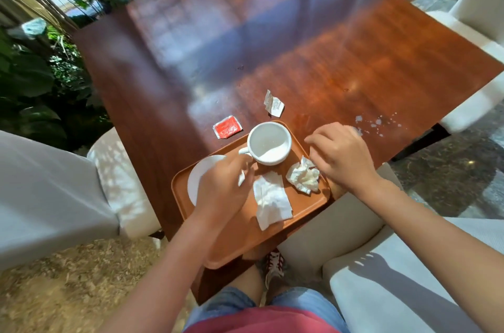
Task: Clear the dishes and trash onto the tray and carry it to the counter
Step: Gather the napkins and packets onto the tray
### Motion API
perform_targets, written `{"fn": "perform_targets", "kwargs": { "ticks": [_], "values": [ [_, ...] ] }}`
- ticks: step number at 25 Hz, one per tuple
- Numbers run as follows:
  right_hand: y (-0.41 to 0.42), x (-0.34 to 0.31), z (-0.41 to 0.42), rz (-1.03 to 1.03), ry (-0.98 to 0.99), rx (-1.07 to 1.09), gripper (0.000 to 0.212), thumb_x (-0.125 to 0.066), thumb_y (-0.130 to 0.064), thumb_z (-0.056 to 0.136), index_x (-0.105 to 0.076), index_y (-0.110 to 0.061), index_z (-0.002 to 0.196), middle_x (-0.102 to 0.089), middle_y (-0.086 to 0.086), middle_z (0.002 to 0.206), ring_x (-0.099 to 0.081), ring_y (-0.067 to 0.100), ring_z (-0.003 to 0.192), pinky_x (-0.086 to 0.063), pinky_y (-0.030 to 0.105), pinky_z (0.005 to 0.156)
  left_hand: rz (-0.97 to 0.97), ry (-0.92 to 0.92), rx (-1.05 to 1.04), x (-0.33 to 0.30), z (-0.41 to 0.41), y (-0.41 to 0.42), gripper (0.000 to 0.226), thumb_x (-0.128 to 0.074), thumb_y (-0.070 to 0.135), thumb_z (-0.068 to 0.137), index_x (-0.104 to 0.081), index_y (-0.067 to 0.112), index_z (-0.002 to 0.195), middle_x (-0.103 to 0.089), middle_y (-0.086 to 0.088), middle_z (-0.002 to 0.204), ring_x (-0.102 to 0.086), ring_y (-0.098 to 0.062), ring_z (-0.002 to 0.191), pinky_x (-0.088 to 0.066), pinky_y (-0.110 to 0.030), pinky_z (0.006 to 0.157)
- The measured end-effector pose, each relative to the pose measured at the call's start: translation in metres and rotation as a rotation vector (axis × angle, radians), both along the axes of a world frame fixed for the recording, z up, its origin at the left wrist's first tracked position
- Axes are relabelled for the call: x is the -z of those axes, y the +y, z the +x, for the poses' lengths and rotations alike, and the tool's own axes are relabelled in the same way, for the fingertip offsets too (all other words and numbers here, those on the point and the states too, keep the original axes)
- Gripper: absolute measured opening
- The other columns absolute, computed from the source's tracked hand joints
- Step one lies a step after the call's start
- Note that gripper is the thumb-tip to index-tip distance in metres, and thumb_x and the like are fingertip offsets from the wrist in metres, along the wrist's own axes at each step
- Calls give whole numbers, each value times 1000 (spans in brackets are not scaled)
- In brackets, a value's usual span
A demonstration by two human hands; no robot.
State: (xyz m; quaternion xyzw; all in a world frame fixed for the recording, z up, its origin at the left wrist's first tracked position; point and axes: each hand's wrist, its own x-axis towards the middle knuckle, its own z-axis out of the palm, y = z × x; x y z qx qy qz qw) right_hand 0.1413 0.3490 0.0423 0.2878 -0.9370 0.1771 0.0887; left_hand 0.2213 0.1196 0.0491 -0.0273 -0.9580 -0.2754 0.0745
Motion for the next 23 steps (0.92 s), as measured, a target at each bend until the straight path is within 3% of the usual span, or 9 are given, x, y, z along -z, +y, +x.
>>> {"fn": "perform_targets", "kwargs": {
  "ticks": [2,5,8,11,16,21,23],
  "values": [
    [-14,-12,-34,8,-32,18,23,-59,-10,80,-66,-7,102,-67,15,96,-61,33,89,-51,43,70,-77,35,12,-6,-35,-21,21,-66,7,80,-65,7,100,-70,-13,92,-65,-32,81,-48,-31,62],
    [-37,-5,-81,103,-116,10,42,-62,-9,81,-56,-12,123,-60,17,120,-53,35,110,-53,49,80,-164,-109,49,9,-90,-48,34,-64,9,82,-60,6,116,-62,-16,113,-56,-36,104,-48,-42,80],
    [-56,25,-112,228,-199,-63,50,-62,-9,83,-49,-15,131,-48,16,138,-44,35,122,-48,49,87,-253,-270,119,42,-119,-70,47,-61,9,83,-53,10,129,-50,-17,133,-45,-33,123,-43,-41,93],
    [-70,57,-124,319,-246,-151,53,-59,-6,86,-44,-18,135,-39,12,147,-42,33,124,-50,47,87,-304,-402,159,66,-128,-87,54,-59,8,83,-48,17,135,-44,-13,139,-37,-29,129,-44,-40,94],
    [-76,75,-137,262,-254,-209,52,-58,7,83,-51,-14,130,-45,10,143,-45,32,124,-54,47,85,-344,-347,216,77,-138,-98,45,-63,12,85,-55,16,129,-53,-12,130,-43,-29,121,-49,-42,85],
    [-79,68,-139,245,-188,-160,38,-59,10,80,-61,-3,116,-64,18,121,-61,40,101,-58,50,75,-367,-217,246,74,-130,-96,29,-59,9,86,-66,8,114,-63,-16,121,-55,-35,109,-54,-42,68],
    [-81,68,-140,202,-205,-141,31,-62,8,80,-64,0,110,-66,19,115,-61,39,101,-57,50,77,-369,-151,257,73,-125,-93,23,-60,5,84,-69,2,104,-68,-18,110,-60,-38,98,-54,-41,59]
  ]
}}
